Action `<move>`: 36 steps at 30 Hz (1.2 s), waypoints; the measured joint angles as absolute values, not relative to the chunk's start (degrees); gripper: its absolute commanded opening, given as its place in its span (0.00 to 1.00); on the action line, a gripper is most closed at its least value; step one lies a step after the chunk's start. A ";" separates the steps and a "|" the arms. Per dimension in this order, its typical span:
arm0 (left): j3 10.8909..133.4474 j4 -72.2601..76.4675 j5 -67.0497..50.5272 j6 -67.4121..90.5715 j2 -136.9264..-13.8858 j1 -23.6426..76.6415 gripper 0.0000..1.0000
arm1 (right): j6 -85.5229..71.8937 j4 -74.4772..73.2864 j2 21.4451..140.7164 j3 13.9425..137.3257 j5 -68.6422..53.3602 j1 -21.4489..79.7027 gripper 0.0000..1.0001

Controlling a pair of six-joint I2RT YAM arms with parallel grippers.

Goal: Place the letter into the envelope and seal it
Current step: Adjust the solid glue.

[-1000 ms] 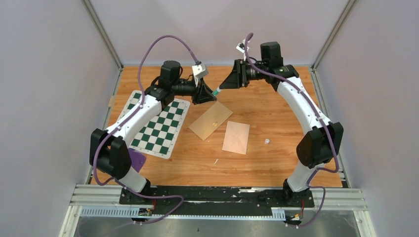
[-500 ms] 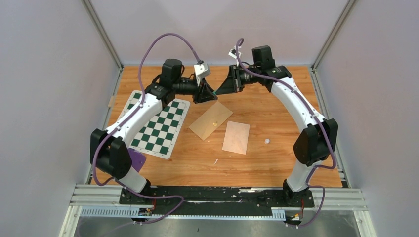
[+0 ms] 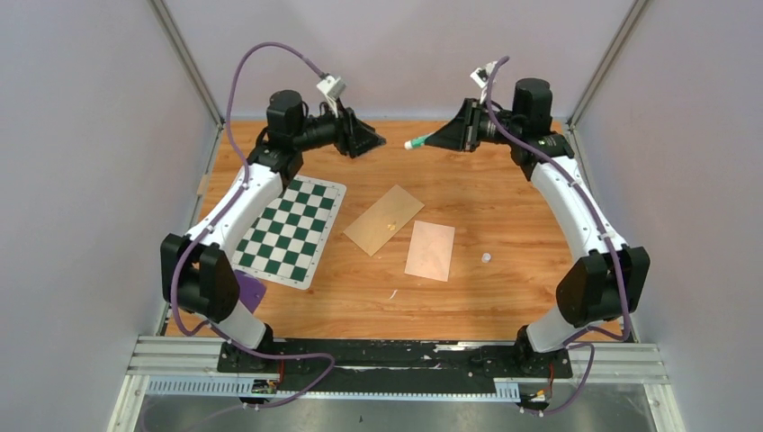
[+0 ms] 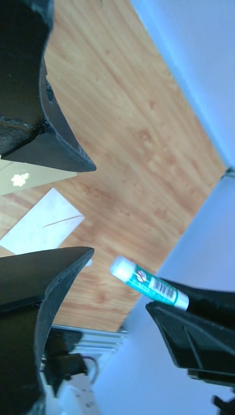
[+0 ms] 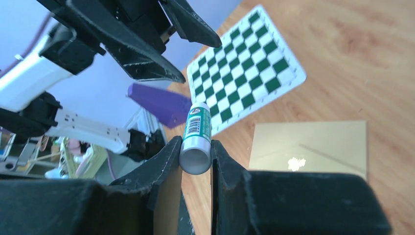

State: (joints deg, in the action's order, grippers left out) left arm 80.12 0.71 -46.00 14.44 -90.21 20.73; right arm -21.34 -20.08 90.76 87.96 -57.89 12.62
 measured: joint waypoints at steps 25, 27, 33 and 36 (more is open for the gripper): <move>105.54 -15.81 -8.34 70.43 -95.46 25.17 0.49 | 10.20 31.33 86.00 72.90 -8.49 32.16 0.00; 106.00 -16.84 -7.88 72.53 -95.48 25.93 0.48 | 12.60 33.32 86.00 72.97 -6.98 32.58 0.00; 108.03 -18.41 -6.94 75.77 -95.50 27.29 0.46 | 17.17 35.46 86.24 73.01 -4.62 32.97 0.00; 108.20 -18.20 -6.96 76.29 -95.50 27.38 0.44 | 18.33 35.55 86.48 73.01 -4.54 33.34 0.00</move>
